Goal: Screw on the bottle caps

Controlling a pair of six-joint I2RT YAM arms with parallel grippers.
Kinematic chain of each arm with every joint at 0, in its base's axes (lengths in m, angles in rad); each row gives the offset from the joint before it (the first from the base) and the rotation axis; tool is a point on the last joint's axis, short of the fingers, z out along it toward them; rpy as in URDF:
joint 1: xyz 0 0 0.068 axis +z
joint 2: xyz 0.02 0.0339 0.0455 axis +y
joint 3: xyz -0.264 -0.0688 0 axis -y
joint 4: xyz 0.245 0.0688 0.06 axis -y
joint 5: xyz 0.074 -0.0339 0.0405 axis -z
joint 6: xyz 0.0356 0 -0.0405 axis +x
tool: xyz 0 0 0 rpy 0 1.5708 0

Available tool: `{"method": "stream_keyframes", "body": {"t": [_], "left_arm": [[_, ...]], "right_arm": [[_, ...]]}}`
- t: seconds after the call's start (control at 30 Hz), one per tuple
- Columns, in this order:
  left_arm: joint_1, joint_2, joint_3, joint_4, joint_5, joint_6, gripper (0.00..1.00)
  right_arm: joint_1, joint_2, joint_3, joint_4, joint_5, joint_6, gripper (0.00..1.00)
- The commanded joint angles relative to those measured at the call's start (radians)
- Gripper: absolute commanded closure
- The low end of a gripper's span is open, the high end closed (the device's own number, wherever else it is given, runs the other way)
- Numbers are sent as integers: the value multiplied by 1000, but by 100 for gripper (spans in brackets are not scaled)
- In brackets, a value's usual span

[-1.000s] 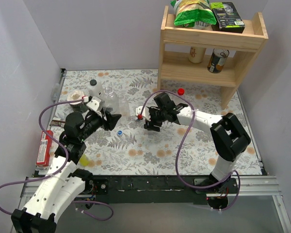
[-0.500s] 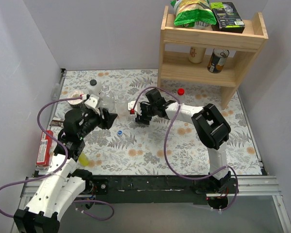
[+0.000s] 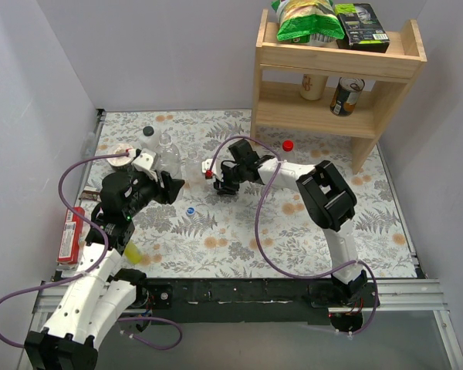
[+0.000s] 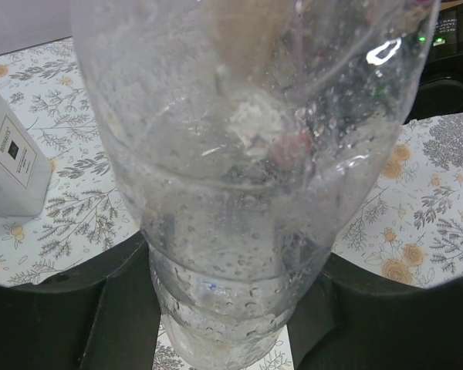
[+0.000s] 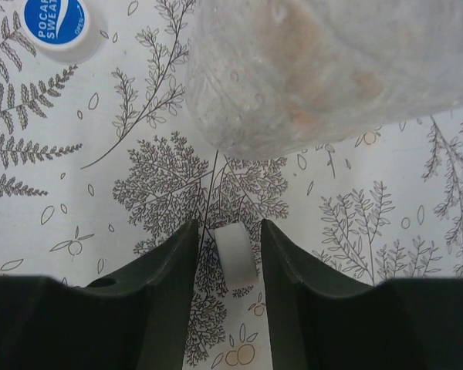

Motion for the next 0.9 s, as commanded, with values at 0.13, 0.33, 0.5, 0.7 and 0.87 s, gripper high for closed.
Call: {"method": "stream_keyframes", "body": {"t": [0.13,0.33,0.5,0.7,0.87], "left_arm": [[9,7,25,13,35,13,100],[10,7,24,10,55,16,100],[12,1,16,12,81,12,100],[10,6,5,21,92,3,100],[12,21,1,26,103,-5,100]], "right_arm": [[-37,-10,29,-55,-9,49,67],[-66,-75,35,-240,-214,147,75],[-58,-156,-107,-374,-475,273,79],[-31,-222,-313,-327,-511,362,79],[-21,-205,-382,-221,-521,469,77]]}}
